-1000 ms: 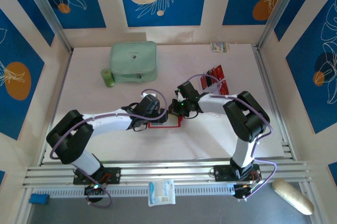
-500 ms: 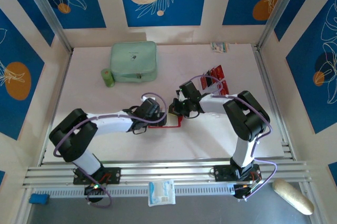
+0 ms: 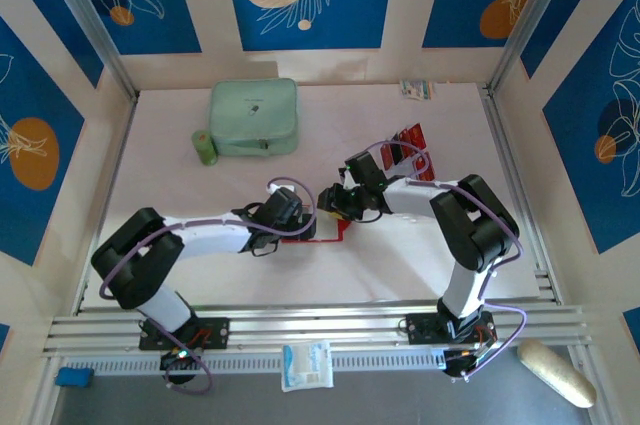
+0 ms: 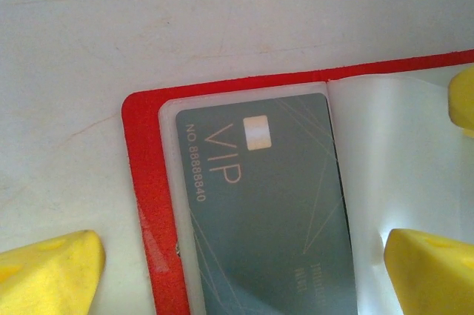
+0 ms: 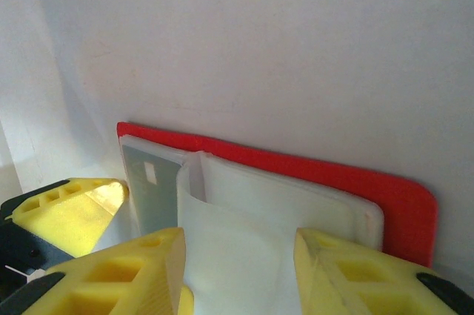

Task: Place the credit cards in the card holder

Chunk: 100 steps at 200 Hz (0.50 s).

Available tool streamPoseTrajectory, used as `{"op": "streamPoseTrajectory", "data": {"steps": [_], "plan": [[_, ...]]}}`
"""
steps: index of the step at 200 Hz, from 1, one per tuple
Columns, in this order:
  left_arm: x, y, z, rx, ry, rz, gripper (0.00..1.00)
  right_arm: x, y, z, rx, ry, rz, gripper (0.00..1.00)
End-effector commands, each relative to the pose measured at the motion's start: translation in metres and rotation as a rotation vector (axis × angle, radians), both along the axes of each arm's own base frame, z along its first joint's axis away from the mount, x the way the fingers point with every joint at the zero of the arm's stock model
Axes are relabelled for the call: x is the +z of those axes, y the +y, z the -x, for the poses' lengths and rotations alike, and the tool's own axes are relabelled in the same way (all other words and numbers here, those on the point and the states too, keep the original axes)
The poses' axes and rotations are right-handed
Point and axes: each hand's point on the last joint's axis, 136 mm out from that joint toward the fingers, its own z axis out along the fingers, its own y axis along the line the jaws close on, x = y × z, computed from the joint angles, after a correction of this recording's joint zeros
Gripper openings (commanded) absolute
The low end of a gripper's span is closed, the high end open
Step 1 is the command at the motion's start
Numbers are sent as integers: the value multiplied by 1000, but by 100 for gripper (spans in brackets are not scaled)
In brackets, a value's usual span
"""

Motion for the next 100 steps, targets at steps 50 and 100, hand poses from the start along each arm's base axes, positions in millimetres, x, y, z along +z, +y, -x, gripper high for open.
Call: {"op": "streamPoseTrajectory", "data": {"steps": [50, 100], "plan": [[-3, 14, 10, 22, 13, -37, 97, -5, 5, 5, 14, 47, -42, 44], [11, 14, 8, 22, -16, -18, 97, 26, 21, 6, 46, 23, -119, 44]]}}
